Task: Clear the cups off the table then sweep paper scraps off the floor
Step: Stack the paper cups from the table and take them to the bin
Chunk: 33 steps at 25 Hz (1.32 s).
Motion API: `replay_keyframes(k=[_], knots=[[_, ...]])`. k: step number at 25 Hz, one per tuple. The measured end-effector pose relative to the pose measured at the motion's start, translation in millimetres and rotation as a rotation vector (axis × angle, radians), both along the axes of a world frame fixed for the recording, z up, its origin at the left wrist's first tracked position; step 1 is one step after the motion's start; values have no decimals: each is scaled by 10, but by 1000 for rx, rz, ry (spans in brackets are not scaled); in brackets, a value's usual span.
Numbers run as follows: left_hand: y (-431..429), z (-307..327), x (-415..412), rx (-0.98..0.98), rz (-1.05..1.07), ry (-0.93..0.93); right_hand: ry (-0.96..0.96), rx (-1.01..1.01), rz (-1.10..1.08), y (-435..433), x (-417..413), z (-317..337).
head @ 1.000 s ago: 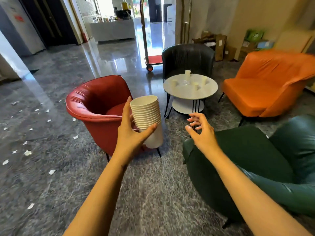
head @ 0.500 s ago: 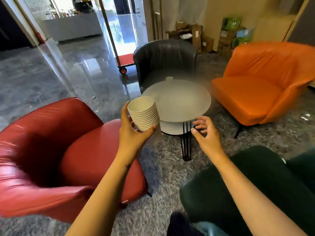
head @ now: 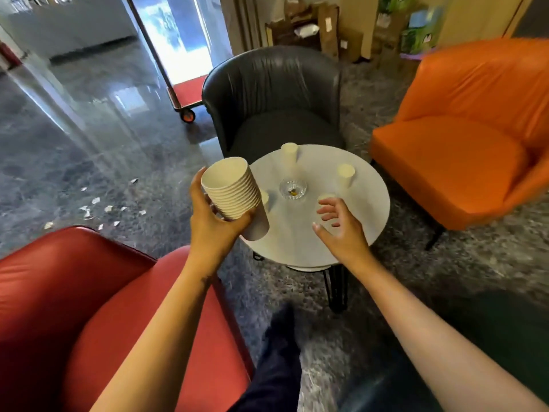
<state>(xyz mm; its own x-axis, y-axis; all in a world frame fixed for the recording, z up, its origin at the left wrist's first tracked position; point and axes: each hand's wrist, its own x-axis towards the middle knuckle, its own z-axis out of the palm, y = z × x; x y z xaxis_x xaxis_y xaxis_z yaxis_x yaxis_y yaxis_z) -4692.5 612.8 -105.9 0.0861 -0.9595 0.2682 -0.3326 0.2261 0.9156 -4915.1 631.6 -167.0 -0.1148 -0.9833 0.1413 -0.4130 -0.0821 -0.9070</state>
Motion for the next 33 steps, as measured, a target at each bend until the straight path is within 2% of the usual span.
replay_keyframes(k=[7, 10, 13, 16, 19, 27, 30, 33], knots=[[-2239, -907, 260, 102, -65, 43, 54, 184, -35, -1980, 516, -1066], [-2811, -1358, 371, 158, -55, 107, 70, 327, -37, -2482, 751, -1588], [-3070, -1717, 419, 191, -56, 173, 110, 471, -14, -2725, 943, -2016], [-3164, -2034, 394, 267, -140, 230, 153, 518, -20, -2940, 1151, -2261], [-3204, -2266, 356, 363, -156, 251, 177, 471, -77, -3079, 1282, -2308], [-3204, -2447, 80, 546, -274, 263, 45, 362, -120, -3158, 1132, -2055], [-3230, -2353, -100, 548, -247, 293, 128, 325, -113, -3120, 876, -1951], [-3217, -2225, -361, 538, -228, 309, 248, 272, -206, -2921, 399, -1853]])
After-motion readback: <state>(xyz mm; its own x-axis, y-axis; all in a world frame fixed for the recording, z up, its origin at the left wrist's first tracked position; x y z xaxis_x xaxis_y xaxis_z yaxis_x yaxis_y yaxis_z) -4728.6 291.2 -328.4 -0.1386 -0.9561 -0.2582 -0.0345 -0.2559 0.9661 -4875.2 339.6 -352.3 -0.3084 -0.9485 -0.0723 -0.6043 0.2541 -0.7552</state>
